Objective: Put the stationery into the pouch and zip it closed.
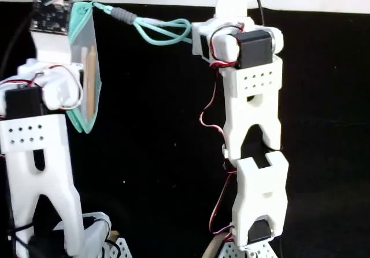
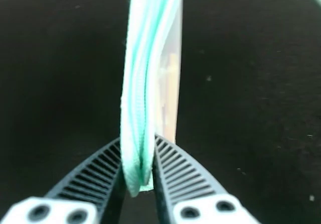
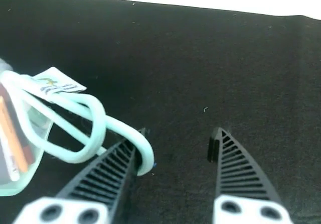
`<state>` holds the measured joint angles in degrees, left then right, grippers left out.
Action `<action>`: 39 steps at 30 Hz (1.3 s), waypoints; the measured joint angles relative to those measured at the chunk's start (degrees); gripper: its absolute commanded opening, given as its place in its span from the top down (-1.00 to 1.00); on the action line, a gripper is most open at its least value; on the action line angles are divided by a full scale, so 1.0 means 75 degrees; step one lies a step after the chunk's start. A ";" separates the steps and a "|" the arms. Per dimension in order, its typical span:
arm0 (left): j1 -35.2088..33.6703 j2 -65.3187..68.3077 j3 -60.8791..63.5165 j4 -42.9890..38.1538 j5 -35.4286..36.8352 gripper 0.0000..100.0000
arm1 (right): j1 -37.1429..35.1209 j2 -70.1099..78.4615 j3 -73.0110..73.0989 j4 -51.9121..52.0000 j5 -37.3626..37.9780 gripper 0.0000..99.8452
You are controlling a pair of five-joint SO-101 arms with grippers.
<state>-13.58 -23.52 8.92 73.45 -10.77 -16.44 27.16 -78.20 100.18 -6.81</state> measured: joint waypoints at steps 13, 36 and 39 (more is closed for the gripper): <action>0.2860 0.0023 0.2204 -0.1137 0.1547 0.98 | 0.0352 -0.0797 0.2356 0.0000 -0.0047 0.60; 0.4255 0.0234 0.3962 -0.2497 0.1817 0.42 | 0.1395 -0.2790 0.4513 0.0000 -0.0176 0.60; 0.4384 0.0234 0.3962 -0.2497 0.1817 0.42 | 0.1559 -0.2790 0.4513 0.0000 -0.0176 0.60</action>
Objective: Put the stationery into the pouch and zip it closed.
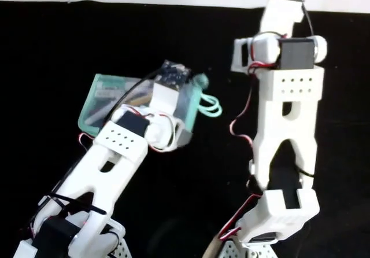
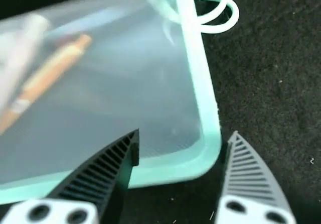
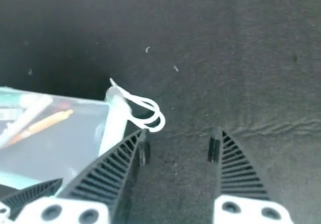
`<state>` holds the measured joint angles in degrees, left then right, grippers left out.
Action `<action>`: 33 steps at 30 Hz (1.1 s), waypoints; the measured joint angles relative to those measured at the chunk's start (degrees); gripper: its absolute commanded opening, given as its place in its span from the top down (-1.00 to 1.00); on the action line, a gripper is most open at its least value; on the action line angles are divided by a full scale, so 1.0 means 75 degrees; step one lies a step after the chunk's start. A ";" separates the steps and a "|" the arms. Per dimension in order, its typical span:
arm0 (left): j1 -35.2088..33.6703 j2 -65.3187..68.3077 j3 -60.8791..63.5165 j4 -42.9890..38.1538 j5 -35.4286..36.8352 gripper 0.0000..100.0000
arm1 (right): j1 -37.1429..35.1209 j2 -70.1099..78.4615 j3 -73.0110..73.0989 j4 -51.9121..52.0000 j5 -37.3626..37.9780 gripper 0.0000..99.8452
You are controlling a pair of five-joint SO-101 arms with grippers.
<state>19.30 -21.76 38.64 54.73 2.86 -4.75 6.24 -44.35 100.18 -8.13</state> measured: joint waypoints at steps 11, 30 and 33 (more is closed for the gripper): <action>0.0891 0.0012 -0.0621 0.0094 0.0059 0.55 | -0.0012 -0.0070 0.0000 0.0000 0.0000 0.61; -0.1020 -0.1418 -0.3833 0.2719 -0.1102 0.79 | -0.0867 -0.2860 0.0047 0.0000 0.0938 0.84; -0.1336 -0.2192 -0.3880 0.3118 -0.1254 0.96 | -0.1114 -0.3200 0.0047 0.0000 0.0938 0.85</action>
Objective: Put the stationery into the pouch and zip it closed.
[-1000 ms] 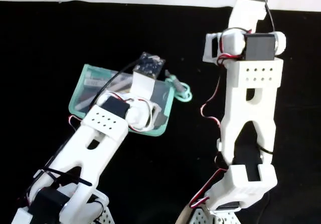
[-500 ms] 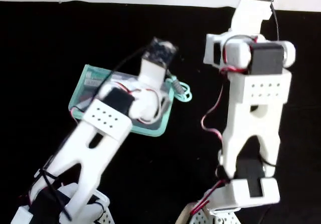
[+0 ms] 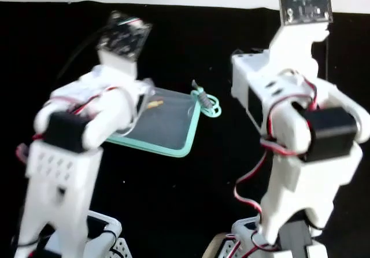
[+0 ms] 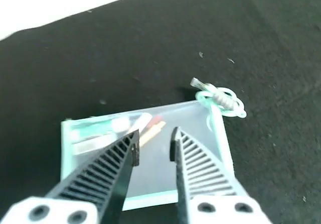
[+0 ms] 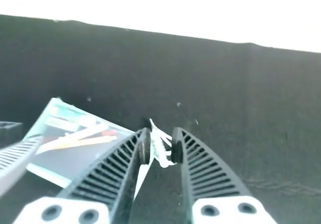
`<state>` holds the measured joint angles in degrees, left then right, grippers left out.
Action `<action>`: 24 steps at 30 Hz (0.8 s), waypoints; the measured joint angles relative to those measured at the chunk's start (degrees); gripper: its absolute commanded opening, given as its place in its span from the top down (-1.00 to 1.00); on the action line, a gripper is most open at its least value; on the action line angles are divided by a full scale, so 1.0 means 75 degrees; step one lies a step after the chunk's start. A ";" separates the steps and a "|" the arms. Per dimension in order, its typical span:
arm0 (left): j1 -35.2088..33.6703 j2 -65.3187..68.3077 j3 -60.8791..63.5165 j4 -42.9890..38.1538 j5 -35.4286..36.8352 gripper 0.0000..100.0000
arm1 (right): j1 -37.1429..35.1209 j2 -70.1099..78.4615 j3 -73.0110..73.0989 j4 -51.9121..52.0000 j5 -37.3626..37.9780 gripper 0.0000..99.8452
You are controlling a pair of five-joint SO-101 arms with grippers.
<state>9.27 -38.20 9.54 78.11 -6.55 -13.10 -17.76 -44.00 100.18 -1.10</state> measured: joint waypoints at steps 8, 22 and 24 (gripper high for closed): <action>-0.0645 -0.1102 -0.0012 0.0727 -0.0340 0.99 | -0.0434 -0.0973 0.0000 0.0000 0.0000 0.94; -0.0668 -0.4149 0.1078 0.1336 -0.0363 0.99 | -0.0434 -0.4478 0.3200 0.0000 0.0012 0.98; -0.0668 -0.4829 0.1676 0.1336 -0.0363 0.99 | -0.0445 -0.5111 0.4056 0.0000 0.0012 0.98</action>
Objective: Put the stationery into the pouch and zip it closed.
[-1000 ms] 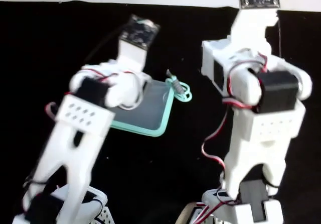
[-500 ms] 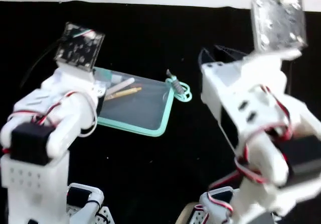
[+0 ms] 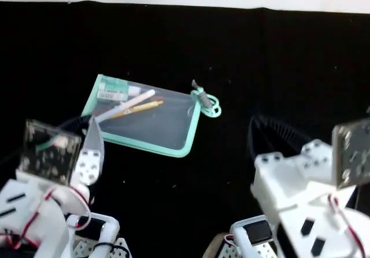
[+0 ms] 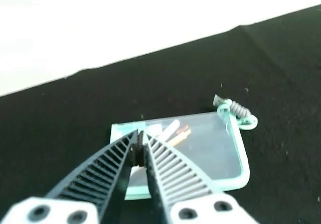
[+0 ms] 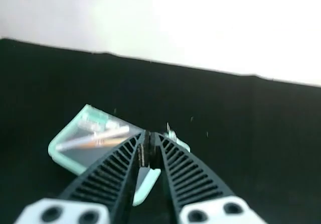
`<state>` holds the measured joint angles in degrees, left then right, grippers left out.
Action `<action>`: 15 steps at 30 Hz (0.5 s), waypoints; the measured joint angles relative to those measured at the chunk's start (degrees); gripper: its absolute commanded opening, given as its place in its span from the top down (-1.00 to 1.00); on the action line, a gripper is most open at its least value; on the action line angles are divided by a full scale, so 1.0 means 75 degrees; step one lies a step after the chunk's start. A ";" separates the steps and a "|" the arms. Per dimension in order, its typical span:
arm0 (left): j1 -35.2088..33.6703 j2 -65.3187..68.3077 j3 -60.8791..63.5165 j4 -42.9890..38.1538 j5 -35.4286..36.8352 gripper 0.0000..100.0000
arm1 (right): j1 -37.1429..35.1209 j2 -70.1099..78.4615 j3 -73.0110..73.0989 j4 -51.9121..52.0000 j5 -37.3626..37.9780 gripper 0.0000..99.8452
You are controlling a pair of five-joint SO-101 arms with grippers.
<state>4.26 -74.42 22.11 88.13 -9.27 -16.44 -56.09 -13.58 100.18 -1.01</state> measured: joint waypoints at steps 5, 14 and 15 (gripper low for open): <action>0.0000 -0.1817 0.1758 -0.0328 0.0000 0.99 | 0.0012 -0.1430 0.2028 -0.0457 0.0000 0.98; -0.0574 -0.3821 0.4724 -0.1782 0.0000 0.99 | 0.0000 -0.3552 0.5204 -0.2673 0.0000 0.97; -0.0797 -0.3868 0.4911 -0.1958 0.0000 0.99 | 0.0000 -0.3681 0.5544 -0.2848 0.0000 0.97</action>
<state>-1.71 -103.43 58.95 73.45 -9.27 -16.44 -83.69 28.00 78.81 -1.01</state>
